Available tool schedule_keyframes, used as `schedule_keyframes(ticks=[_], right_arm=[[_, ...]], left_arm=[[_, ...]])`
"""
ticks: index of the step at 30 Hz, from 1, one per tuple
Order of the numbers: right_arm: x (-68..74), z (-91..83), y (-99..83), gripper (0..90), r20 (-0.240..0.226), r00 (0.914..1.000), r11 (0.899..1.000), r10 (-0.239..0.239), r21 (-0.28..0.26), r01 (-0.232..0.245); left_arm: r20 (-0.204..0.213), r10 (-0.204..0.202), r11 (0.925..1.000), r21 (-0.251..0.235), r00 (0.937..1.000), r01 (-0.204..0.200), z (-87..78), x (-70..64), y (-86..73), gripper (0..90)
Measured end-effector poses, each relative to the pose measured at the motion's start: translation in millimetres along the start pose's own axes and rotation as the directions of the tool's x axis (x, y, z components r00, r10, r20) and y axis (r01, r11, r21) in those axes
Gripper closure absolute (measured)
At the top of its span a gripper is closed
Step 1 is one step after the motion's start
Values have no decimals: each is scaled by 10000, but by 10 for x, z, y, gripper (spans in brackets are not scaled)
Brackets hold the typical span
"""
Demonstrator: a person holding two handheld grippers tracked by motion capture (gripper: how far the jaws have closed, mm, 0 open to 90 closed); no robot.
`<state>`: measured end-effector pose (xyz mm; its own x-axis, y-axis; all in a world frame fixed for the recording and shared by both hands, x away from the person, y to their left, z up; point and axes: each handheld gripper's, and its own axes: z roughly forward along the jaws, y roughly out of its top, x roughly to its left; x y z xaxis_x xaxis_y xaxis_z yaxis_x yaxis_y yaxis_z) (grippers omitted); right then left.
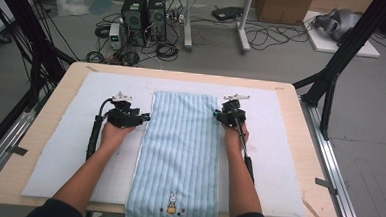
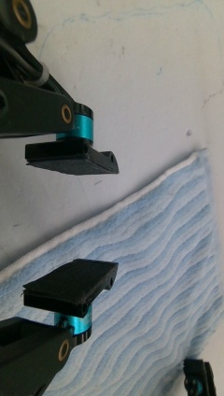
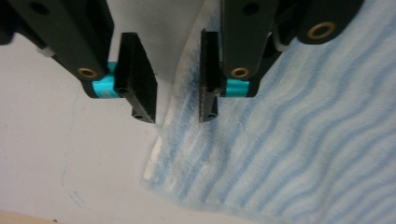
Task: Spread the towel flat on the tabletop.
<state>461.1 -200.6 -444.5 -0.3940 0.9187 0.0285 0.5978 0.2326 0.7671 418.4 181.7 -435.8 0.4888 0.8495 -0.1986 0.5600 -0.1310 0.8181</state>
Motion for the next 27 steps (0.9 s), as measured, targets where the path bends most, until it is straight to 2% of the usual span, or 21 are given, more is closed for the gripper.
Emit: schedule_keyframes(ticks=[3, 5, 7, 10, 13, 14, 15, 16, 17, 18, 19, 20, 22, 23, 25, 27], right_arm=[[3, -125, -15, 623, -145, 9997, 9994, -205, -271, 201], [-5, -207, -40, 618, -259, 9993, 9992, -269, -315, 261], [-23, -303, -72, 600, -375, 9988, 9989, -317, -369, 304], [-35, -463, -133, 592, -521, 9980, 9981, -360, -521, 333], [-54, -620, -226, 574, -769, 9955, 9968, -562, -609, 516], [-52, -676, -268, 574, -896, 9947, 9970, -496, -633, 440], [-63, -726, -313, 574, -925, 9940, 9959, -581, -750, 512], [-76, -766, -339, 570, -1016, 9933, 9970, -555, -592, 496], [-83, -810, -376, 571, -994, 9933, 9964, -596, -659, 532], [-89, -847, -412, 572, -992, 9931, 9952, -629, -809, 550], [-99, -870, -439, 572, -955, 9928, 9943, -728, -842, 648], [-101, -891, -463, 575, -913, 9933, 9953, -707, -725, 642], [-123, -900, -493, 575, -920, 9940, 9959, -592, -732, 526], [-136, -900, -496, 575, -908, 9944, 9963, -547, -711, 483], [-142, -887, -492, 574, -867, 9952, 9962, -457, -783, 389], [-140, -841, -478, 575, -834, 9953, 9951, -493, -896, 418]], left_arm=[[25, -211, 9996, -161, 9998, 212, 63, 40, -6, 470], [56, -21, 9998, 180, 10000, 20, 135, 45, -8, 472], [229, -49, 9998, 194, 9997, 44, 202, 35, 14, 475], [248, 20, 9998, 198, 9997, -25, 304, 5, 92, 475], [166, 229, 9985, 486, 9996, -236, 401, -15, 170, 476], [92, 315, 9986, 419, 9995, -319, 432, -34, 182, 482], [-44, 534, 9970, 562, 9986, -531, 459, -55, 187, 499], [-242, 1032, 9906, 922, 9944, -1006, 502, -97, 184, 515], [-339, 1662, 9801, 1155, 9855, -1613, 539, -142, 167, 527], [-436, 1851, 9776, 1104, 9818, -1794, 545, -173, 171, 544], [-309, 1883, 9768, 1097, 9816, -1840, 547, -188, 175, 648], [-421, 2118, 9724, 1094, 9764, -2062, 552, -202, 175, 754], [-903, 2141, 9723, 1153, 9726, -2033, 553, -193, 189, 824], [-1135, 1970, 9766, 1102, 9738, -1848, 554, -173, 192, 826], [-1283, 1677, 9823, 1057, 9775, -1547, 547, -120, 191, 797], [-1419, 1472, 9863, 958, 9789, -1344, 548, -89, 184, 596]])
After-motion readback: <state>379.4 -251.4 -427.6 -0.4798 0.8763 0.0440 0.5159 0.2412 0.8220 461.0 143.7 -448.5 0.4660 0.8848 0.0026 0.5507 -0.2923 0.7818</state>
